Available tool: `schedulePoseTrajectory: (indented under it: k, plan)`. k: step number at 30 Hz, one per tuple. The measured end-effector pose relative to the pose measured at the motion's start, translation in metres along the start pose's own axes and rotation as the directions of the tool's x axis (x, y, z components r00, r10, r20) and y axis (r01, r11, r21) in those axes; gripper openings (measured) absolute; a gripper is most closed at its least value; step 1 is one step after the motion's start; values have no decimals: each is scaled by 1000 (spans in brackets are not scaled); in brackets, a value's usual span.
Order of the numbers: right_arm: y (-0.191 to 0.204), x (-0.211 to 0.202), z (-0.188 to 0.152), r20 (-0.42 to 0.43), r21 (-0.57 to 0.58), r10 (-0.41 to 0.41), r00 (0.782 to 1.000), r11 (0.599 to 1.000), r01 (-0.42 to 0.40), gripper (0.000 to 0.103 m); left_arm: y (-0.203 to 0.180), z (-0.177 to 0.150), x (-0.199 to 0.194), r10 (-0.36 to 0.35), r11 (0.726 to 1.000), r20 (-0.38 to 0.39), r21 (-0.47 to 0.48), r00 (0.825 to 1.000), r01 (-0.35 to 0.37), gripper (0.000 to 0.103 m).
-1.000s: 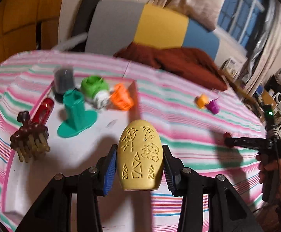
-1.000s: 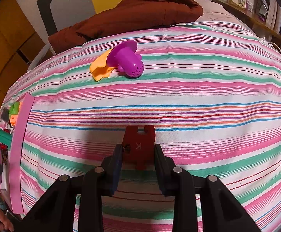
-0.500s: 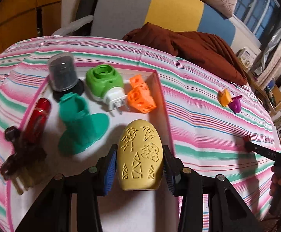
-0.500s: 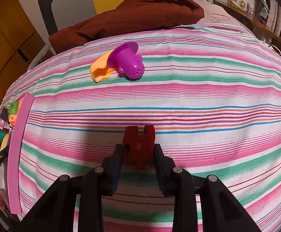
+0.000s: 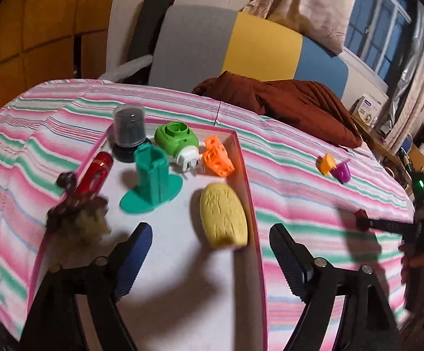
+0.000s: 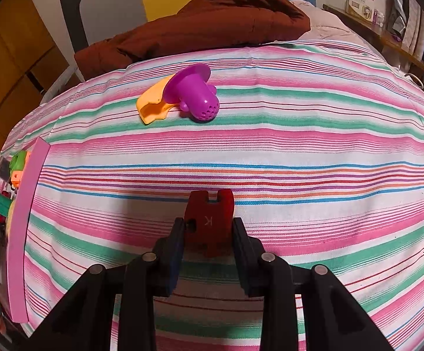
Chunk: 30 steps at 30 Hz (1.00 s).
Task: Organize rigid objects
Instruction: 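Carry the red puzzle piece onto the tray and open the right tool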
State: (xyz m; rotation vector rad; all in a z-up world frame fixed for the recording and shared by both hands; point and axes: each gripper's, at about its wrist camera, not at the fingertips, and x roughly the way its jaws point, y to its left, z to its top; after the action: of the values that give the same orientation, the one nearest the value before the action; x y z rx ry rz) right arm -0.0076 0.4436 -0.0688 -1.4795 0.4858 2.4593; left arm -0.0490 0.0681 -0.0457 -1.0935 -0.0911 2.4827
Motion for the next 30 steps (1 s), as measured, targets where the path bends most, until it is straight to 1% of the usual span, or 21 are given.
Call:
schedulePoseTrajectory:
  k: [4, 7, 11, 13, 19, 24, 28, 30]
  plan:
    - [1, -1, 0, 2, 10, -3, 1000, 1000, 3, 31, 2, -21, -21, 6, 1000, 24, 29, 1000, -7, 87]
    - [1, -4, -1, 2, 21, 16, 1000, 1000, -16, 31, 4, -30, -32, 14, 999, 45, 38, 999, -16, 90]
    - [2, -8, -1, 13, 48, 74, 997, 996, -75, 31, 5, -40, -39, 22, 998, 51, 65, 998, -25, 91]
    - [7, -12, -2, 26, 41, 101, 995, 994, -102, 31, 5, -44, -43, 29, 996, 58, 77, 998, -34, 91]
    - [35, -22, -8, 64, -50, 139, 988, 989, -136, 31, 7, -52, -48, 33, 995, 64, 91, 997, -39, 91]
    - [67, -30, -18, 76, -150, 183, 980, 974, -170, 31, 12, -59, -56, 45, 994, 76, 101, 996, -52, 91]
    - [93, -36, -27, 76, -212, 250, 965, 950, -229, 31, 18, -66, -67, 53, 992, 99, 109, 994, -64, 92]
    - [109, -41, -33, 73, -238, 296, 952, 932, -272, 31, 21, -69, -72, 57, 991, 112, 115, 992, -70, 92]
